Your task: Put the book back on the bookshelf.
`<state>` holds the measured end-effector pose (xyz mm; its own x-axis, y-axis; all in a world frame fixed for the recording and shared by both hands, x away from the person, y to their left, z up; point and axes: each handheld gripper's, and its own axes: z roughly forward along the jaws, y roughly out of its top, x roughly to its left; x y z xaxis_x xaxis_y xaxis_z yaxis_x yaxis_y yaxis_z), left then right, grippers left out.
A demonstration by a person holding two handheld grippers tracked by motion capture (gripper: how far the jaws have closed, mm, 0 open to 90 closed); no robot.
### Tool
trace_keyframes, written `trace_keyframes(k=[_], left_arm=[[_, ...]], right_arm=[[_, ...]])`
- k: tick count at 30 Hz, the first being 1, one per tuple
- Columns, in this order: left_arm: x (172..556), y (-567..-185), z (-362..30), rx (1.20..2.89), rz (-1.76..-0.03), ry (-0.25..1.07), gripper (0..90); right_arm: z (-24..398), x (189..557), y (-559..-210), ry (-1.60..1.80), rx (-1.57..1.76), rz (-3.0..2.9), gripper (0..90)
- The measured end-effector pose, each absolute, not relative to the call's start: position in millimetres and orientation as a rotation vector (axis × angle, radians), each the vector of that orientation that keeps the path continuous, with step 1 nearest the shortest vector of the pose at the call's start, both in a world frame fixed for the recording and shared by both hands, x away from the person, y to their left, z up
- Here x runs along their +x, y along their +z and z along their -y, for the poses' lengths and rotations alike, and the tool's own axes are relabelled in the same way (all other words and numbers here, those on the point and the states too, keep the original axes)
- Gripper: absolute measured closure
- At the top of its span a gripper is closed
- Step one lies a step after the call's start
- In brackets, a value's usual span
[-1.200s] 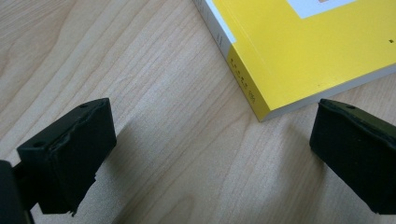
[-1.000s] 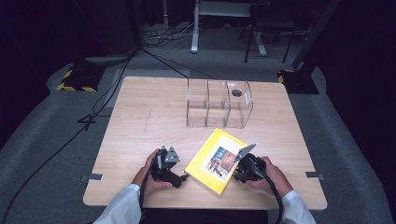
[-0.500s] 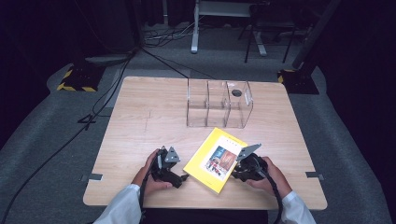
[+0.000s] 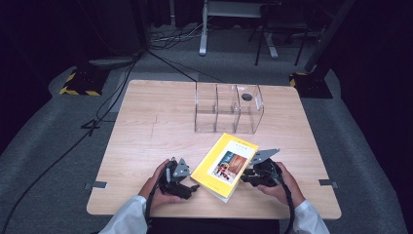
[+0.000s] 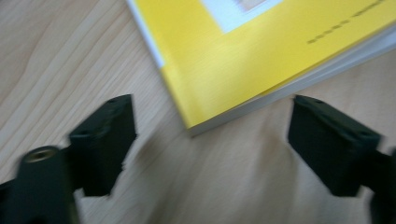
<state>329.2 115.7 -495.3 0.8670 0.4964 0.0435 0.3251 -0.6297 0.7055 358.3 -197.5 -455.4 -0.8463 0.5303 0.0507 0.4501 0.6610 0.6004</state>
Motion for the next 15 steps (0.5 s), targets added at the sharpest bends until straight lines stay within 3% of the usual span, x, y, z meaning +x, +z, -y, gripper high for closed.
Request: trace_keyframes(k=[1,9,15], left_arm=[[329,-495,-116,2.303,-0.59,0.303,16.9],[310,-488,-83,2.294,-0.439,0.317,16.5],[306,-491,-71,2.315,-0.427,0.313,15.7]], right_arm=[[198,358,-455,0.949,0.812,-2.741,71.3],[197,360,-452,0.983,0.821,-2.725,71.2],[193,360,-453,0.985,0.818,-2.716,71.2]])
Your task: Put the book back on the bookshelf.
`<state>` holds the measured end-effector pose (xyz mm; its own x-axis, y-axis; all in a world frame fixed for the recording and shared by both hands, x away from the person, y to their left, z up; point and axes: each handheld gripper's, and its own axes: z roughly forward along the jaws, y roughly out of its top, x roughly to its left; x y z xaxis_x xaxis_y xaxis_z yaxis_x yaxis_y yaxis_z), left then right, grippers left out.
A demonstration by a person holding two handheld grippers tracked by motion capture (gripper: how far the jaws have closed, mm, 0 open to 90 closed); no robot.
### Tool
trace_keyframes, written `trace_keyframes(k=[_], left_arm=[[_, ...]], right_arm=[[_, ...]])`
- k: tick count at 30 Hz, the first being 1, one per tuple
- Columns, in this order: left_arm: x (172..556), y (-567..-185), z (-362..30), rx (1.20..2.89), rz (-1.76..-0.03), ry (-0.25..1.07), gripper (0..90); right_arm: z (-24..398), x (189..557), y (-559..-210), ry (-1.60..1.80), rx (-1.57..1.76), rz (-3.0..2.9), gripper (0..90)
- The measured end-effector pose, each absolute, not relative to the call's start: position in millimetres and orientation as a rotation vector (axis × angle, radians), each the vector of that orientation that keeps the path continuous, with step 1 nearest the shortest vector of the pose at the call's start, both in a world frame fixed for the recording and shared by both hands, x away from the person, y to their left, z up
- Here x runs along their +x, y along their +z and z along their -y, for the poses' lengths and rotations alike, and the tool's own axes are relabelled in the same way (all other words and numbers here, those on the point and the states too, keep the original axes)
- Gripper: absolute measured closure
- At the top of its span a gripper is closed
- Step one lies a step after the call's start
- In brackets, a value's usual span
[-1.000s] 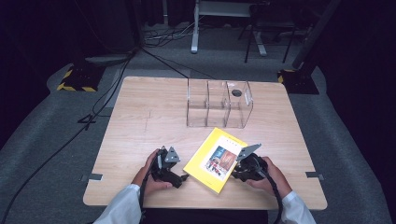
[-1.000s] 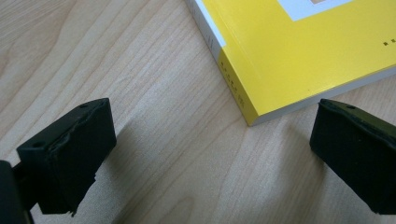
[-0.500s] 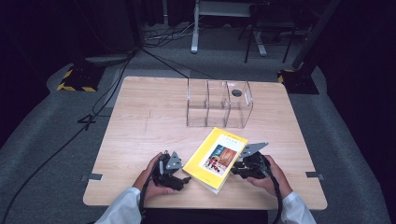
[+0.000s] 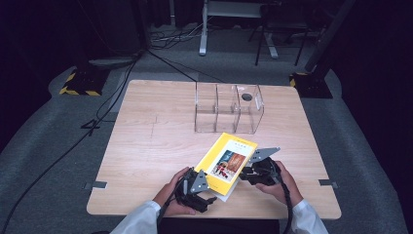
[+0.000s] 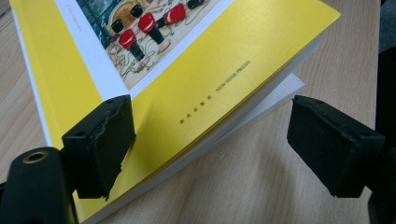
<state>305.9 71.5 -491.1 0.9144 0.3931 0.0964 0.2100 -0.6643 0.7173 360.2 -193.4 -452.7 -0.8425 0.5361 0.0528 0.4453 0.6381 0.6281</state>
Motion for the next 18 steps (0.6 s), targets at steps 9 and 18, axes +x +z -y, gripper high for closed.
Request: trace_keyframes(k=[9,18], left_arm=[[307,-492,-58,2.309,-0.43,0.378,16.9],[309,-493,-55,2.297,-0.45,0.427,20.8]], right_arm=[[192,360,-452,0.985,0.821,-2.715,71.2],[192,361,-451,1.007,0.822,-2.705,71.2]])
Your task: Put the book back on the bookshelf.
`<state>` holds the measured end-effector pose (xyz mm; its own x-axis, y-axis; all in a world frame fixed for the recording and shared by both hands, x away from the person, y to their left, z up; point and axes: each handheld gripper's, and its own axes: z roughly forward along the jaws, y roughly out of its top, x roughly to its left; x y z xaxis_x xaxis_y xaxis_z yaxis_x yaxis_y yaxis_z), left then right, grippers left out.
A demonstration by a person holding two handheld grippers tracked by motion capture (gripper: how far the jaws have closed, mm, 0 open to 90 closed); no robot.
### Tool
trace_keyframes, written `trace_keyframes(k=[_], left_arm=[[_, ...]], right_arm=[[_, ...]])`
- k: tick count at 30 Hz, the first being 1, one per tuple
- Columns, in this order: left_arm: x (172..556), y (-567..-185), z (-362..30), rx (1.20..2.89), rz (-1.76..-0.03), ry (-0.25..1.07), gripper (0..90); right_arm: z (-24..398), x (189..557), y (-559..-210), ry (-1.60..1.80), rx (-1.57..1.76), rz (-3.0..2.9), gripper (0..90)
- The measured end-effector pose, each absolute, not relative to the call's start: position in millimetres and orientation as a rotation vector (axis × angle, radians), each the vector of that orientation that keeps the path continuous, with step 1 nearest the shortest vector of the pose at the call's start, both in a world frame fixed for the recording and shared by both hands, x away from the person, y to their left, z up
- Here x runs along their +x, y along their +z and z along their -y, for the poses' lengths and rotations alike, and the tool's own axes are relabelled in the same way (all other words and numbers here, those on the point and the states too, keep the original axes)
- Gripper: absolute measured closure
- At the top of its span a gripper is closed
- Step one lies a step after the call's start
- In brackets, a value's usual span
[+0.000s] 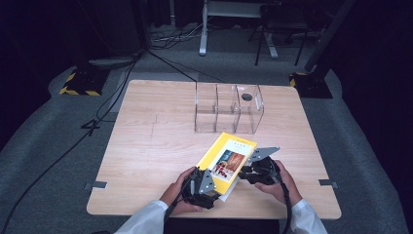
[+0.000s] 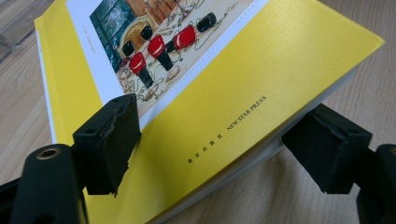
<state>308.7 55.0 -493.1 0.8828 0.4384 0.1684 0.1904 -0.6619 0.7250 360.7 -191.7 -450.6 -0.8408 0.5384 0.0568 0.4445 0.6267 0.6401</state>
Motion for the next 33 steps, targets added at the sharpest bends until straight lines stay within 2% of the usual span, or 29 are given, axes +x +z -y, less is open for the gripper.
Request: trace_keyframes(k=[2,3,5,10,14,16,17,19,21,28,33], left_arm=[[308,-493,-56,2.294,-0.443,0.431,22.2],[308,-491,-57,2.288,-0.415,0.432,29.0],[306,-490,-58,2.285,-0.408,0.435,34.4],[306,-482,-65,2.227,-0.372,0.448,54.0],[311,-476,-71,2.184,-0.387,0.444,64.8],[312,-475,-72,2.179,-0.389,0.445,69.3],[313,-474,-73,2.176,-0.392,0.443,69.3],[316,-472,-75,2.169,-0.39,0.437,73.3],[318,-471,-77,2.168,-0.387,0.429,75.5],[324,-463,-89,2.131,-0.42,0.399,82.1],[325,-462,-92,2.146,-0.413,0.399,82.9]], right_arm=[[192,361,-451,1.008,0.823,-2.704,71.1],[191,361,-450,1.011,0.831,-2.699,70.8],[191,361,-451,1.015,0.833,-2.696,70.7],[192,362,-452,1.036,0.855,-2.7,65.9],[192,363,-454,1.043,0.853,-2.701,62.5],[193,362,-455,1.057,0.845,-2.71,57.2],[193,362,-455,1.057,0.845,-2.71,57.2],[193,358,-457,1.068,0.774,-2.713,48.5],[193,355,-457,1.062,0.747,-2.695,43.9],[202,348,-454,1.133,0.678,-2.601,35.3],[212,341,-436,1.274,0.63,-2.46,32.0]])
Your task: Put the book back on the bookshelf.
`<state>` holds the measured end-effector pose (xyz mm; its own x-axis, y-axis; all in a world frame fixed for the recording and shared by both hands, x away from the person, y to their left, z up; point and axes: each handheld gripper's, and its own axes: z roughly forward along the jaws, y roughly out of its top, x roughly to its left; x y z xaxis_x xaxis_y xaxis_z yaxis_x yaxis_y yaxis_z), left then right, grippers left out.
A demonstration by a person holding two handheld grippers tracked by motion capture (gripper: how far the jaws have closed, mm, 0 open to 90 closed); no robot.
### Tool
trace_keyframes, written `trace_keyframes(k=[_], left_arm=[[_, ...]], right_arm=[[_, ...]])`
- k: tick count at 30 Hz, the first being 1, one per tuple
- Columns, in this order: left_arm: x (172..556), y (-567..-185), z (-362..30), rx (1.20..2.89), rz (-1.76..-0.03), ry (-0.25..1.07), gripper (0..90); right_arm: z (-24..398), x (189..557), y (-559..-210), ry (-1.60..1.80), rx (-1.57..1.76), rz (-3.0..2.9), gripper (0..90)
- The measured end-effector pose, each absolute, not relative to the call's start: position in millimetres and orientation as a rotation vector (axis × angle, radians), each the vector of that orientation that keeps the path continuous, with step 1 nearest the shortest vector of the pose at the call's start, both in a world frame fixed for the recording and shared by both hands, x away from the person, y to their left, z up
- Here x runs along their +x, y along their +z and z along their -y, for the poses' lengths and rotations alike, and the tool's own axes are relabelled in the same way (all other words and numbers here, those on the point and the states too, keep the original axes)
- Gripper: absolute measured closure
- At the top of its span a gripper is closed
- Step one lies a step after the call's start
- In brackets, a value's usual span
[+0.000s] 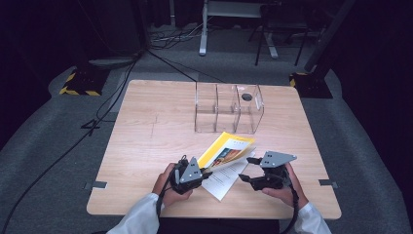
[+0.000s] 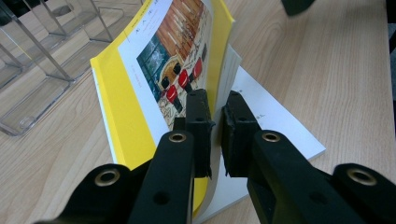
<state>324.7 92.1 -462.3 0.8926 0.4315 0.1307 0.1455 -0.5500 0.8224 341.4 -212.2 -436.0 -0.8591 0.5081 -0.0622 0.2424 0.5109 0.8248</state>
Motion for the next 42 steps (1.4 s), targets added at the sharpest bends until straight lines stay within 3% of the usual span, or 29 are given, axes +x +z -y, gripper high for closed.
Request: trace_keyframes(k=[12,31,42], left_arm=[[326,-465,-92,2.175,-0.381,0.37,82.5],[331,-463,-109,2.179,-0.364,0.298,81.0],[333,-462,-125,2.182,-0.368,0.269,77.7]], right_arm=[[198,340,-412,1.346,0.45,-2.366,29.5],[172,359,-442,1.125,0.336,-2.519,29.3],[169,363,-466,0.927,0.26,-2.479,60.9]])
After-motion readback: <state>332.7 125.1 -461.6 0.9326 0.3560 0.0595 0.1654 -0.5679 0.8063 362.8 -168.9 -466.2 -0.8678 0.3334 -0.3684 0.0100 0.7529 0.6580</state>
